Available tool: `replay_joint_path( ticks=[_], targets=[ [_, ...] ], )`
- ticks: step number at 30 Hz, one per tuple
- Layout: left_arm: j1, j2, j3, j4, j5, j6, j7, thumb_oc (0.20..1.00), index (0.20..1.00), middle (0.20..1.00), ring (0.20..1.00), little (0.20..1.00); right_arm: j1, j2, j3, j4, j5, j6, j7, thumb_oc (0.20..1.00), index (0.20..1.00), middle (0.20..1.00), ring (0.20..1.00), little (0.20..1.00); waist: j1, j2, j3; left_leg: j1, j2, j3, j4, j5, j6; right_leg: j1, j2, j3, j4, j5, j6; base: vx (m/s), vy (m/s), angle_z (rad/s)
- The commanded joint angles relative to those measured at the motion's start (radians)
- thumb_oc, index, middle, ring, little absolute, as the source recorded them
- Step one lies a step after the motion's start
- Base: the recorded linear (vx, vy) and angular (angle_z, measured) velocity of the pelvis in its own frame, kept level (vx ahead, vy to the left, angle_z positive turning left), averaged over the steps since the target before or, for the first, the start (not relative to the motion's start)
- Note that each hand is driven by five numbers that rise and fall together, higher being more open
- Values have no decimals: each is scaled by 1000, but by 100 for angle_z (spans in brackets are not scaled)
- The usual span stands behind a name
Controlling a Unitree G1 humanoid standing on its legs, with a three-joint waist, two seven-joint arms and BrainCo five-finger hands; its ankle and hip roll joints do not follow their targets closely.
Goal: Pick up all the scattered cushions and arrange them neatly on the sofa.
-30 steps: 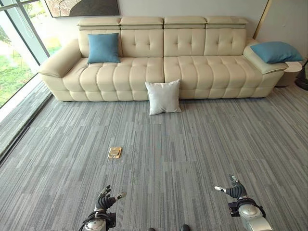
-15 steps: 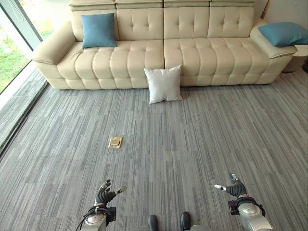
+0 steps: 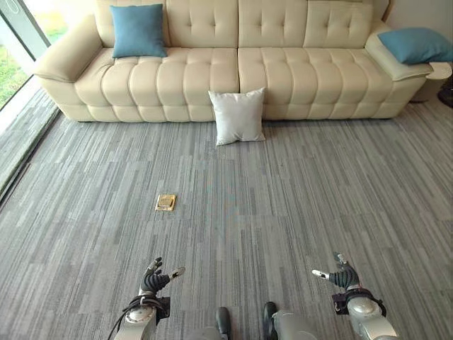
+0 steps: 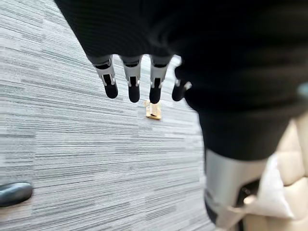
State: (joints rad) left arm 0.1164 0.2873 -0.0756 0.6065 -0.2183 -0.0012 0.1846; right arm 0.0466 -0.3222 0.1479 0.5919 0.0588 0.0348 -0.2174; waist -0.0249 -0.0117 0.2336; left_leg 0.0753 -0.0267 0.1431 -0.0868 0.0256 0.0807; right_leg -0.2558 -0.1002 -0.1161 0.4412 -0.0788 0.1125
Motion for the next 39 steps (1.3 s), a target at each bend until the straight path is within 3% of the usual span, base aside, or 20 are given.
replay_joint_path(
  ticks=[1,3,4,5,8,9,10,11,13,15,17,18,19,20,21,23,28,34,37,39],
  targets=[
    [-9,31,13,-58,-19,-28,4,1000,1000,1000,1000,1000,-42,-10,4,-24,-5,-11,-25,1000,1000,1000,1000,1000,2,-8,3,90,11,-22,-1,-130,-58,56,-11,-74,-206,57,19,171,-69,-7],
    [-11,31,13,-64,-19,-26,5,1000,1000,1000,1000,1000,-43,-13,5,-27,-10,-7,-27,1000,1000,1000,1000,1000,-2,-12,8,105,8,-19,-1,-143,-62,40,-10,-104,-253,80,24,178,-76,-5],
    [-16,31,17,-70,-16,-27,7,1000,1000,1000,1000,1000,-38,-15,4,-35,-21,3,-28,1000,1000,1000,1000,1000,-16,-17,9,126,7,-24,-1,-162,-73,27,-2,-130,-338,100,38,244,-100,7],
    [-25,31,11,-69,-13,-32,6,1000,1000,1000,1000,1000,-30,-16,4,-34,-20,0,-29,1000,1000,1000,1000,1000,-24,-20,7,136,6,-31,-1,-174,-76,44,4,-113,-374,101,37,429,-181,26],
    [-41,9,-6,-53,-36,-36,1,1000,1000,1000,1000,1000,-25,-24,-4,1,14,-20,-33,1000,1000,1000,1000,1000,-43,-12,-45,155,43,-45,74,-227,-98,119,40,-101,-408,85,-12,478,-226,49],
    [-41,9,-6,-53,-36,-36,1,1000,1000,1000,1000,1000,-25,-24,-3,1,14,-20,-33,1000,1000,1000,1000,1000,-43,-12,-45,155,43,-45,74,-227,-98,118,40,-101,-408,85,-12,263,-151,47],
    [-47,5,-9,-51,-51,-38,4,1000,1000,1000,1000,1000,-27,-27,-3,-1,23,-28,-37,1000,1000,1000,1000,1000,-46,-5,-47,144,58,-39,125,-220,-115,138,52,-99,-413,73,-23,253,-157,31],
    [-48,2,-9,-50,-61,-38,1,1000,1000,1000,1000,1000,-27,-34,-7,-12,37,-35,-31,1000,1000,1000,1000,1000,-45,-5,-43,88,70,-38,275,-169,-149,178,61,-97,-425,53,-47,263,-181,20],
    [-56,1,-12,-46,-74,-42,0,1000,1000,1000,1000,1000,-31,-37,-3,-9,43,-39,-31,1000,1000,1000,1000,1000,-39,-19,-31,9,69,-47,423,-115,-164,210,56,-96,-438,39,-67,133,-118,17],
    [-57,0,-11,-47,-84,-40,0,1000,1000,1000,1000,1000,-31,-38,-5,-3,45,-32,-29,1000,1000,1000,1000,1000,-28,-31,-21,-51,82,-26,487,-83,-160,241,51,-103,-449,17,-80,98,-72,-7],
    [-56,1,-11,-50,-84,-38,1,1000,1000,1000,1000,1000,-32,-39,-4,2,46,-30,-27,1000,1000,1000,1000,1000,-24,-39,-16,-84,93,-9,498,-86,-153,254,43,-109,-455,13,-82,154,-39,-9],
    [-50,2,-12,-41,-74,-31,-4,1000,1000,1000,1000,1000,-27,-41,-8,10,51,-28,-24,1000,1000,1000,1000,1000,-11,-54,-15,-118,98,14,434,-126,-134,284,32,-105,-468,4,-72,327,24,20],
    [-41,4,-15,-41,-65,-25,-5,1000,1000,1000,1000,1000,-22,-46,-7,13,46,-26,-21,1000,1000,1000,1000,1000,-2,-57,-16,-137,105,9,335,-124,-133,303,26,-106,-476,-10,-61,430,107,16],
    [-25,4,-15,-52,-61,-19,-7,1000,1000,1000,1000,1000,-12,-50,-5,17,40,-24,-17,1000,1000,1000,1000,1000,7,-41,-19,-164,134,-3,200,-24,-153,331,37,-108,-482,-32,-58,384,144,11],
    [-23,5,-16,-53,-56,-16,-6,1000,1000,1000,1000,1000,-13,-51,-3,24,38,-22,-20,1000,1000,1000,1000,1000,13,-33,-16,-190,148,-1,151,31,-164,354,42,-109,-488,-45,-59,313,144,3],
    [-19,8,-16,-52,-53,-15,-2,1000,1000,1000,1000,1000,-9,-52,-2,31,30,-17,-27,1000,1000,1000,1000,1000,31,-27,-9,-231,156,15,36,82,-178,399,46,-105,-493,-76,-56,329,164,-8],
    [-5,10,-7,-38,-44,-17,-3,1000,1000,1000,1000,1000,-6,-41,2,33,6,-15,-18,1000,1000,1000,1000,1000,36,-11,-47,-207,152,24,0,116,-180,446,38,-73,-499,-92,-36,297,196,-18],
    [-13,35,-9,-41,-45,-22,-6,1000,1000,1000,1000,1000,-40,-26,32,45,-14,-6,-3,1000,1000,1000,1000,1000,58,-49,-66,-205,101,22,84,33,-129,431,-24,-33,-445,-90,-2,208,181,-18],
    [-14,48,-4,-38,-43,-17,-3,1000,1000,1000,1000,1000,-44,-15,38,42,-22,-2,6,1000,1000,1000,1000,1000,63,-55,-66,-173,76,30,87,-12,-92,362,-45,-15,-290,-70,25,134,171,5],
    [-18,57,1,-27,-40,-14,-1,1000,1000,1000,1000,1000,-46,-7,42,40,-22,0,7,1000,1000,1000,1000,1000,56,-45,-57,-138,67,42,78,-33,-73,292,-54,-15,-151,-19,46,102,164,-27]
  ],
)
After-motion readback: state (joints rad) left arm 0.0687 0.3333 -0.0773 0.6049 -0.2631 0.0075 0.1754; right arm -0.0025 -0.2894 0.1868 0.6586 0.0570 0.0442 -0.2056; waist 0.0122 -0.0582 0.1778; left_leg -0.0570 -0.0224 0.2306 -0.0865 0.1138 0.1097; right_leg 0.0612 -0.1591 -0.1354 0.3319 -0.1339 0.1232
